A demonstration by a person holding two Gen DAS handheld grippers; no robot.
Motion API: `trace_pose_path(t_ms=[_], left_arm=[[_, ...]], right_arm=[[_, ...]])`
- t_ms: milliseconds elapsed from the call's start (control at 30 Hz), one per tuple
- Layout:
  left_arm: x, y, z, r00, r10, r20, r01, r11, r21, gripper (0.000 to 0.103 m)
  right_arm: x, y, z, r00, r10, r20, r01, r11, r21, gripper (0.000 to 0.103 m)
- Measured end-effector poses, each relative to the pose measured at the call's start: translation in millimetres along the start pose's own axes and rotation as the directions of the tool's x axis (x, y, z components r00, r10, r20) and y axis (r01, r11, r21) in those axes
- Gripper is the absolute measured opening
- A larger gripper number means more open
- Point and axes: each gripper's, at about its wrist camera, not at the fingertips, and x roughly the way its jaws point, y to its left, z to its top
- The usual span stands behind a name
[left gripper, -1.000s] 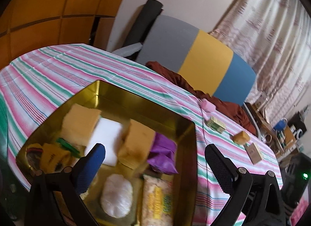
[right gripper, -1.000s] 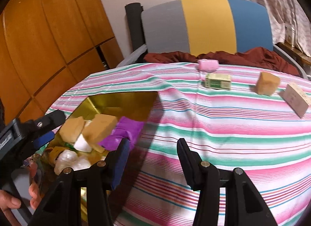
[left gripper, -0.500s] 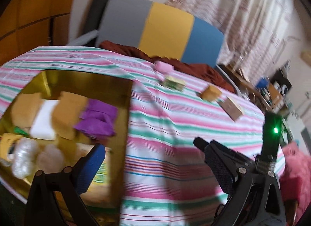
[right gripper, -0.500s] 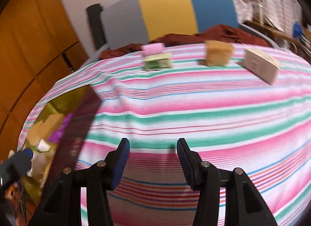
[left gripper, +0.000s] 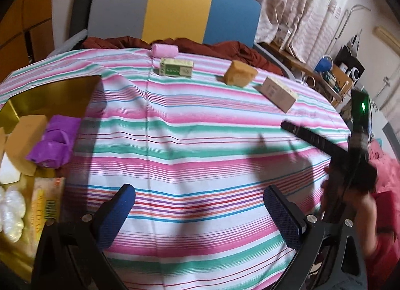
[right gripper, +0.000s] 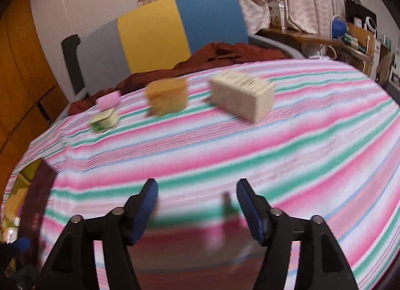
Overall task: Organize objects
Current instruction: 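Move the right tool to the cream medicine box and grasp it, then hold the cream box in the right tool while the left tool grasps the yellow sponge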
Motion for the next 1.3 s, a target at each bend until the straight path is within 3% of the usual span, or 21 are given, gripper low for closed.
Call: trace_pose_path(t_ms=[200,433,767,867,1000,1300], left_arm=[[10.1,-11.1,3.9,1.000,0.003,-0.024,-0.003,1.000,0.027,0.103],[21.5,-15.1,6.7,0.999,-0.006,-0.054,0.007,1.000,0.023,0.103],[36.6,-27.9,17.8,0.998,-0.001,-0.066,0.005,0.998,0.062,0.103],[39.2,-34.1,21.2,0.998,0.001,-0.060,0.004,0.997,0.080,0.103],[48.5,-40.9,27.2,0.998,-0.002,-0.070,0.008,0.996,0.084,0.103],[72.2,-55.9,54.2,0.998,0.006,-0.066,0.001,0.994,0.105,0.103]], right_arm=[[25.2,-39.1,62.0,0.994,-0.082,0.066,0.085,0.995,-0.043,0.071],[58.5,-57.0,106.2,0.996,-0.045,0.076,0.056,0.987,-0.149,0.071],[89.7,-53.5,99.1,0.999,-0.022,0.042,0.031,0.975,-0.220,0.071],[89.6,-53.6,98.8,0.999,0.009,0.040,0.000,0.977,-0.212,0.062],[89.0,-49.4,93.9,0.998,-0.026,0.052,0.036,0.976,-0.216,0.056],[71.8,-47.9,77.7,0.985,-0.138,0.105,0.153,0.978,-0.144,0.054]])
